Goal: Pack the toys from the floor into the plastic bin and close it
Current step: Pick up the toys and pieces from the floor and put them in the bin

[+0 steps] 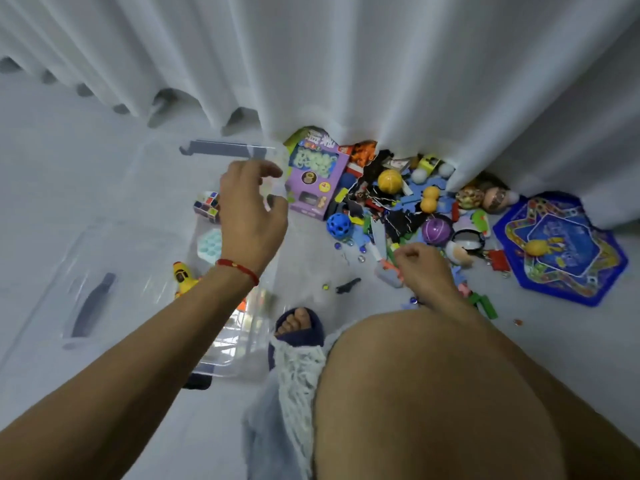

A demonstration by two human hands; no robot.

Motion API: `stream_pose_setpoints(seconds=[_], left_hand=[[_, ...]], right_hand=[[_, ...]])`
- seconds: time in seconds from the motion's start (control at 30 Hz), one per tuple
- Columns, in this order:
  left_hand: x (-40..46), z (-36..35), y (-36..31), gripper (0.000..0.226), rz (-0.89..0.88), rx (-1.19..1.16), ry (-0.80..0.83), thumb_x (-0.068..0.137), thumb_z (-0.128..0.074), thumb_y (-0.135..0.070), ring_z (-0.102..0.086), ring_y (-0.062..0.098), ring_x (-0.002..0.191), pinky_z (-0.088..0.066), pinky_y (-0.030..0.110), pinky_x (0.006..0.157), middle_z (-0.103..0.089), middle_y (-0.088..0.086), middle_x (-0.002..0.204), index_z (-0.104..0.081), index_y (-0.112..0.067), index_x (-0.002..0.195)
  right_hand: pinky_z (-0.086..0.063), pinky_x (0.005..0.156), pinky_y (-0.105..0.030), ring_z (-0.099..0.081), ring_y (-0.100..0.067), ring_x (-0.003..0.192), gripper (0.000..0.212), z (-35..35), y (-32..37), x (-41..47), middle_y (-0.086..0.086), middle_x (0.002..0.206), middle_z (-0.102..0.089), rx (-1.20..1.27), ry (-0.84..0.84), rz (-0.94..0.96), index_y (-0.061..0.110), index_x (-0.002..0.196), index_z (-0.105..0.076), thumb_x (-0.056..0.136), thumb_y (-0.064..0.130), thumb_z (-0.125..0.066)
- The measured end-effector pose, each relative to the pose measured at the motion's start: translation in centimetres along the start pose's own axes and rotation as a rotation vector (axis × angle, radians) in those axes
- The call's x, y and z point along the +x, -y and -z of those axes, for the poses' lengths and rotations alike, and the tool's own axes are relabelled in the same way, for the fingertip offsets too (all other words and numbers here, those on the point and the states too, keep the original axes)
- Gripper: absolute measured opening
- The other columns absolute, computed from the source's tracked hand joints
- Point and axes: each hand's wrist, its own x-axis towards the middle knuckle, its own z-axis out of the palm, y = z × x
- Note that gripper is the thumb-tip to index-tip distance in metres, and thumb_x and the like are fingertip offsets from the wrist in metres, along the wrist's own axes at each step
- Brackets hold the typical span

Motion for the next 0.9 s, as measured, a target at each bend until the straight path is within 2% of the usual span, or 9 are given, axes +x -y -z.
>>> stream_pose_setpoints(seconds=[0.13,0.2,0.37,0.5,0.63,0.7,0.77,0.83,0.9], left_hand=[[0.1,-9.7,-2.3,0.029,-0.066,0.113,0.487,0.078,-0.064,-0.005,-0.055,0.032,0.103,-0.042,0.035,0.083,-0.06,0.011,0.109,-0.064,-0.021,0.101],[-0.2,-14.1,-0.6,0.038,-0.004,0.22,0.671,0.08,-0.064,-0.004,-0.052,0.038,0.111,-0.042,0.036,0.086,-0.057,0.018,0.118,-0.063,-0.016,0.117],[0.6,-20.1,4.2,0.063,-0.046,0.56,0.897,0.082,-0.068,-0.017,-0.039,0.048,0.126,-0.043,0.053,0.104,-0.04,0.022,0.141,-0.045,-0.021,0.141],[1.4,-22.2,5.9,0.068,-0.135,0.676,0.947,0.084,-0.069,-0.015,-0.039,0.046,0.127,-0.045,0.054,0.102,-0.035,0.02,0.143,-0.04,-0.022,0.145],[1.4,-23.5,7.0,0.06,-0.181,0.754,0.954,0.088,-0.067,-0.014,-0.035,0.044,0.13,-0.046,0.051,0.102,-0.033,0.021,0.143,-0.043,-0.023,0.142],[1.4,-23.6,7.1,0.054,-0.195,0.739,0.911,0.09,-0.066,-0.014,-0.036,0.044,0.128,-0.048,0.051,0.097,-0.039,0.02,0.138,-0.044,-0.024,0.139],[1.3,-22.9,6.5,0.051,-0.144,0.674,0.885,0.089,-0.066,-0.016,-0.039,0.044,0.125,-0.051,0.051,0.093,-0.045,0.02,0.132,-0.044,-0.025,0.134],[1.0,-21.5,5.1,0.051,-0.024,0.521,0.8,0.084,-0.07,-0.023,-0.045,0.042,0.118,-0.053,0.05,0.089,-0.046,0.019,0.125,-0.045,-0.028,0.128],[0.7,-19.0,2.9,0.05,0.109,0.323,0.635,0.077,-0.073,-0.034,-0.051,0.035,0.105,-0.054,0.042,0.083,-0.049,0.014,0.115,-0.048,-0.029,0.119]], right_hand=[[-0.049,0.082,-0.033,-0.064,-0.031,0.1,0.026,6.1,-3.9,3.5,-0.012,0.112,-0.068,-0.314,-0.015,-0.02,0.012,0.116,-0.067,0.092,0.022,-0.063],[-0.051,0.085,-0.039,-0.063,-0.035,0.104,0.034,7.7,-5.5,5.2,-0.016,0.119,-0.065,-0.421,-0.055,0.034,0.009,0.122,-0.064,0.089,0.019,-0.068],[-0.04,0.105,-0.051,-0.044,-0.037,0.129,0.066,7.1,-8.0,10.0,-0.014,0.141,-0.05,-0.666,-0.09,0.205,0.019,0.142,-0.048,0.083,0.031,-0.074],[-0.011,0.117,-0.061,-0.016,-0.033,0.15,0.078,4.4,-7.6,13.5,-0.009,0.16,-0.026,-0.868,-0.012,0.222,0.03,0.154,-0.028,0.088,0.034,-0.069],[-0.005,0.119,-0.063,-0.033,-0.032,0.141,0.069,2.4,-7.4,15.5,-0.01,0.144,-0.044,-0.899,-0.067,0.158,0.028,0.142,-0.046,0.081,0.008,-0.072],[-0.01,0.118,-0.061,-0.044,-0.036,0.13,0.065,2.0,-7.7,15.3,-0.013,0.131,-0.051,-0.931,-0.148,0.224,0.024,0.131,-0.054,0.074,0.004,-0.076],[-0.025,0.111,-0.058,-0.046,-0.04,0.122,0.063,2.0,-7.7,14.4,-0.017,0.127,-0.052,-0.872,-0.213,0.304,0.021,0.132,-0.054,0.075,0.011,-0.077],[-0.041,0.098,-0.051,-0.047,-0.038,0.115,0.059,1.8,-6.7,13.0,-0.014,0.125,-0.05,-0.575,-0.222,0.309,0.022,0.132,-0.052,0.078,0.025,-0.077],[-0.051,0.084,-0.044,-0.055,-0.029,0.101,0.048,1.5,-3.4,11.1,-0.005,0.118,-0.053,-0.087,-0.142,0.155,0.029,0.124,-0.054,0.082,0.043,-0.072]])
